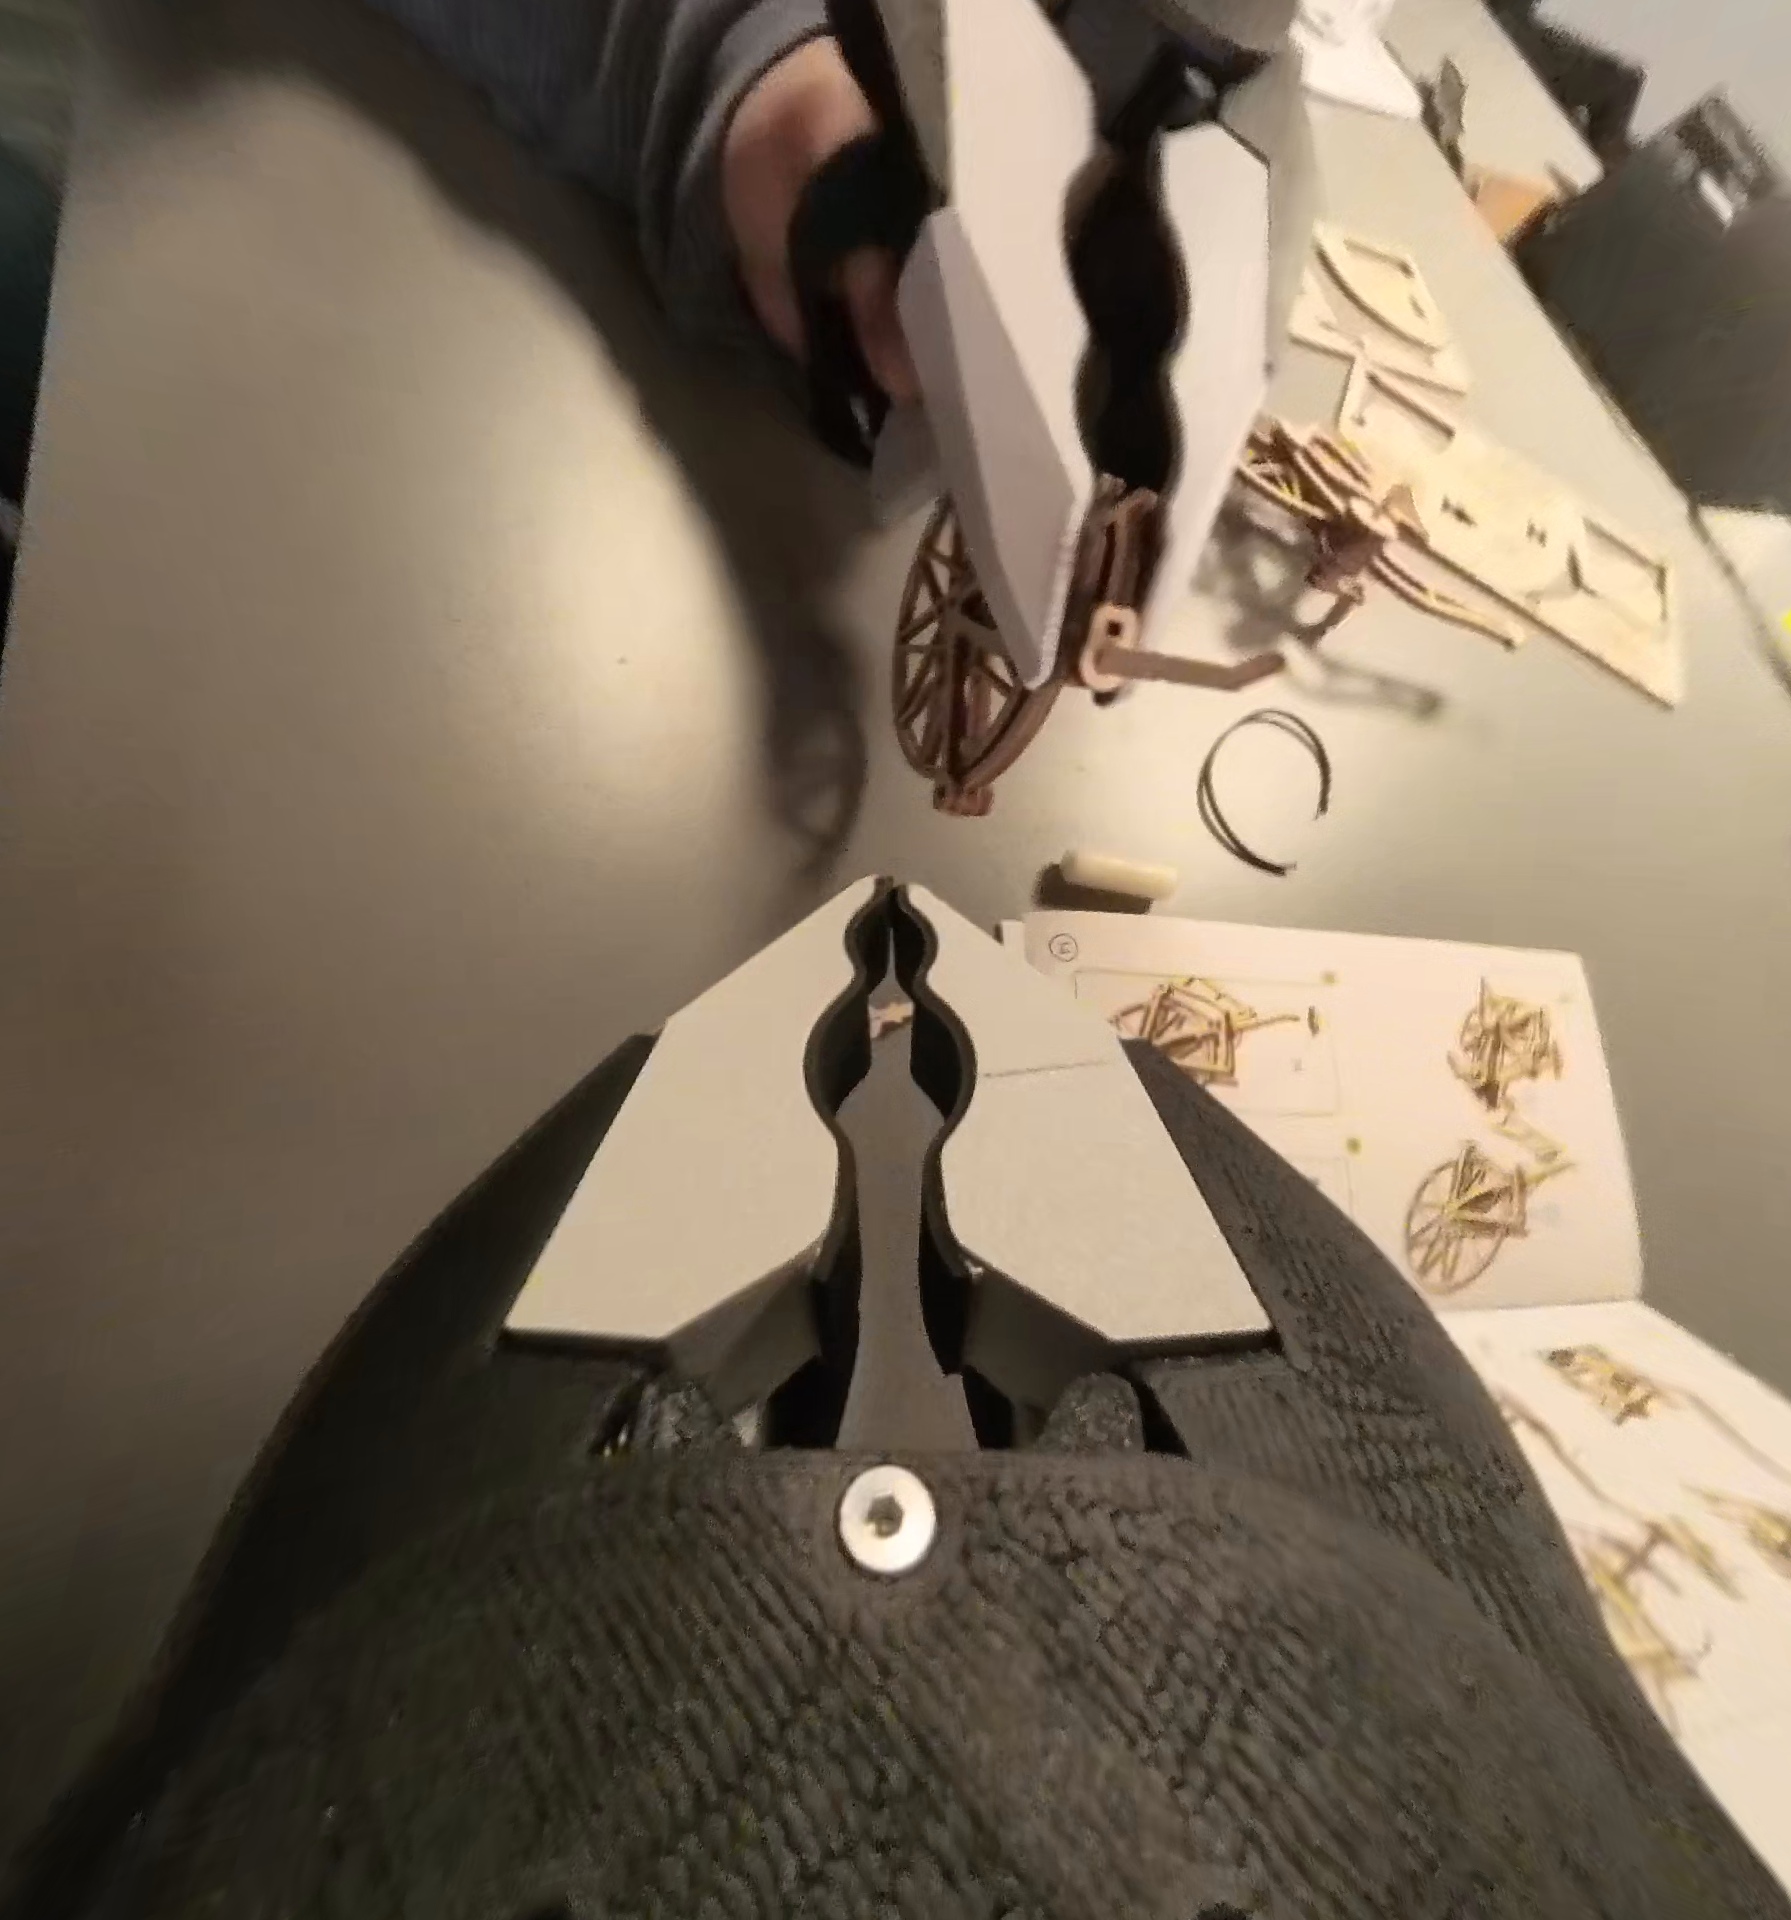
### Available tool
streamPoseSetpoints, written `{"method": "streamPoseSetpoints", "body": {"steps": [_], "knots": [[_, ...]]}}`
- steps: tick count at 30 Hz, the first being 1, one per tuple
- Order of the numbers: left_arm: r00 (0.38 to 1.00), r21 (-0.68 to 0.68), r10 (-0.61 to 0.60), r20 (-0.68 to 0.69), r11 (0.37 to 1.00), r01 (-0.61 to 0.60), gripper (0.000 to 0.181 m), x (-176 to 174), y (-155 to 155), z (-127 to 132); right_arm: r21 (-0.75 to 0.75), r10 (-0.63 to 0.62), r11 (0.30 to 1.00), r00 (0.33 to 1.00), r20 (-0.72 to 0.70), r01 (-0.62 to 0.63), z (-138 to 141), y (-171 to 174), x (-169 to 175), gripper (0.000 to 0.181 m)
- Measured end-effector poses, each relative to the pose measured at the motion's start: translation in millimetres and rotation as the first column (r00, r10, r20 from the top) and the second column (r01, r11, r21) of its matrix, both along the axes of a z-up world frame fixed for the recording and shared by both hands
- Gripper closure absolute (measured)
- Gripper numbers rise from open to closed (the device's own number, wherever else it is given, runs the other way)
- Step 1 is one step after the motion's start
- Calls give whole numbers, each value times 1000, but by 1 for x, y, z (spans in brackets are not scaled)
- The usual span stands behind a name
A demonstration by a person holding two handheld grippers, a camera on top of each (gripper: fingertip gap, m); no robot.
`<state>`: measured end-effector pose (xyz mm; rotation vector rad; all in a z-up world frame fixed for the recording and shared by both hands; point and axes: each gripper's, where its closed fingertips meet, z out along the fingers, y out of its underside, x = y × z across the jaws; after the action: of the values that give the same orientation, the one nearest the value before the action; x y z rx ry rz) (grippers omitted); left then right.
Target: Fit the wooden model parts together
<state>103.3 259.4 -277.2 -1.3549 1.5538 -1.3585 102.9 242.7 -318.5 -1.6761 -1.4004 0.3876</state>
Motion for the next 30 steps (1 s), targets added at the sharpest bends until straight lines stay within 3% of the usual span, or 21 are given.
{"method": "streamPoseSetpoints", "body": {"steps": [3, 8, 11, 15, 17, 20, 25, 30], "knots": [[999, 1, 44, 10, 999, -44, 172, 0, 6, 1, -127, -144, 982, 989, -39, 138, 2, 1, 11, 181], [998, 19, 61, 23, 998, -62, 173, 0, 7, 2, -354, -378, 871, 925, -44, 340, -12, -19, 22, 171], [998, 9, 56, 26, 998, -56, 173, 0, 6, 3, -328, -479, 829, 878, -1, 452, -23, -15, 26, 167], [998, 1, 53, 27, 999, -53, 173, 0, 6, 3, -325, -517, 808, 856, 9, 491, -23, -11, 23, 166], [999, 6, 47, 25, 999, -47, 173, 0, 5, 3, -315, -506, 815, 862, 21, 486, -24, -12, 19, 165], [999, 17, 41, 20, 999, -41, 173, 0, 3, 2, -384, -420, 843, 907, -33, 377, -20, -21, -1, 164], [1000, 9, 20, 17, 1000, -21, 173, 0, 1, 2, -76, -263, 962, 965, -15, 261, -3, 2, 17, 168], [1000, -3, -6, 11, 1000, 6, 173, -1, -2, 1, -210, 29, 977, 1000, 6, -27, -22, -5, 12, 163]]}}
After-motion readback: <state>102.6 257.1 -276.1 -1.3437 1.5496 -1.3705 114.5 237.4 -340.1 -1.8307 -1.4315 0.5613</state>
